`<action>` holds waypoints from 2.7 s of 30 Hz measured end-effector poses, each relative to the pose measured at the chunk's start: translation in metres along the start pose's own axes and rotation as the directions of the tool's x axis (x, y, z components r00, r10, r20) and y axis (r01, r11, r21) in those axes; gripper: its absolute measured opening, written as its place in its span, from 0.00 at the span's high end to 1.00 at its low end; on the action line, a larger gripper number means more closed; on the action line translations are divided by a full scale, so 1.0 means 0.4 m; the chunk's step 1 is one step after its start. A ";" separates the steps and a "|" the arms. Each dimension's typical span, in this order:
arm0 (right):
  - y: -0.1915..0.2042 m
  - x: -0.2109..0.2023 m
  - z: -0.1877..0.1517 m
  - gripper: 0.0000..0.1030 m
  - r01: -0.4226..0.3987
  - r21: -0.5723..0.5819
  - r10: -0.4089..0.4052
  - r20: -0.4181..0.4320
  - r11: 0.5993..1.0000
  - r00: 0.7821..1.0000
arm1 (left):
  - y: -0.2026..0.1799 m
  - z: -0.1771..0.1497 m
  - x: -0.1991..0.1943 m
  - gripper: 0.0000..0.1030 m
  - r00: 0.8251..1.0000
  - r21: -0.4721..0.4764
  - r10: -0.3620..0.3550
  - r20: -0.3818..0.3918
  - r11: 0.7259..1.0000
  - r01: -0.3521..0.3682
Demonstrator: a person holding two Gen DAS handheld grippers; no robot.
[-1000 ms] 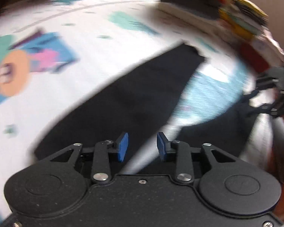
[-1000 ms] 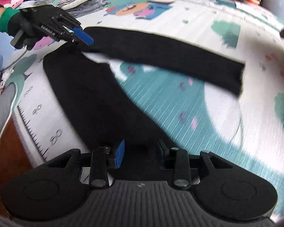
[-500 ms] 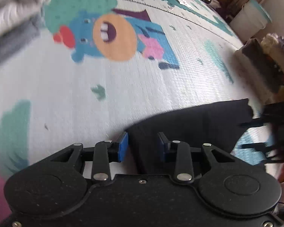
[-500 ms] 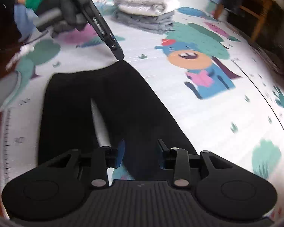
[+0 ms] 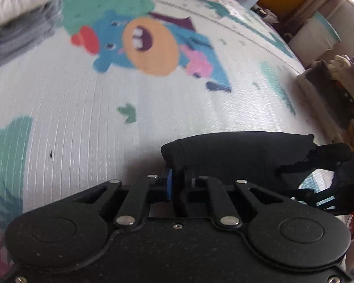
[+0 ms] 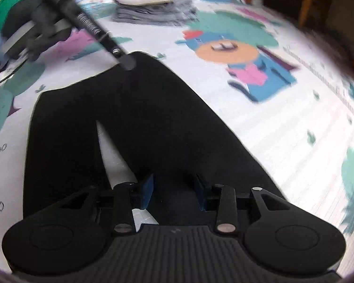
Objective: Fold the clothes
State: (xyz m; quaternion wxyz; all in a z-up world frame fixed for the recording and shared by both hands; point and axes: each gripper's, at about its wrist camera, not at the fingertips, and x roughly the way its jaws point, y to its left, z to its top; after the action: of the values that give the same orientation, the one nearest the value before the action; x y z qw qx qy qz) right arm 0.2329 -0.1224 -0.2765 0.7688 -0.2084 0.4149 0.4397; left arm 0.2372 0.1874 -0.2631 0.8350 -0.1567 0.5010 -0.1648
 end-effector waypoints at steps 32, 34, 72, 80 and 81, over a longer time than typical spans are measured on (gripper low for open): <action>0.174 -0.287 -0.221 0.65 -0.001 -0.061 0.003 0.023 0.998 1.000 | -0.232 -0.202 -0.115 0.66 0.995 0.695 -0.079 -0.053 0.713 0.094; 0.230 -0.308 -0.274 0.63 -0.025 -0.108 0.024 -0.010 0.994 1.000 | -0.212 -0.245 -0.116 0.66 0.998 0.681 -0.050 -0.041 0.729 0.065; 0.233 -0.379 -0.519 0.60 -0.021 -0.194 -0.023 -0.223 0.981 0.974 | -0.221 -0.456 -0.143 0.53 0.990 0.995 0.131 -0.045 -0.079 0.056; 0.205 -0.371 -0.505 0.76 -0.042 -0.209 -0.011 -0.250 0.977 0.968 | -0.235 -0.430 -0.123 0.54 0.981 0.992 0.171 -0.094 -0.069 0.107; 0.203 -0.369 -0.504 0.76 -0.046 -0.216 -0.011 -0.254 0.975 0.967 | -0.234 -0.429 -0.121 0.53 0.981 0.992 0.169 -0.090 -0.070 0.103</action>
State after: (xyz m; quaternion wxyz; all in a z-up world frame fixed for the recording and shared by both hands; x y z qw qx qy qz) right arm 0.0326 -0.2918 -0.2663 0.6777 -0.3432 0.4604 0.4594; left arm 0.0522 0.1079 -0.2620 0.6358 0.5323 0.2996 -0.4718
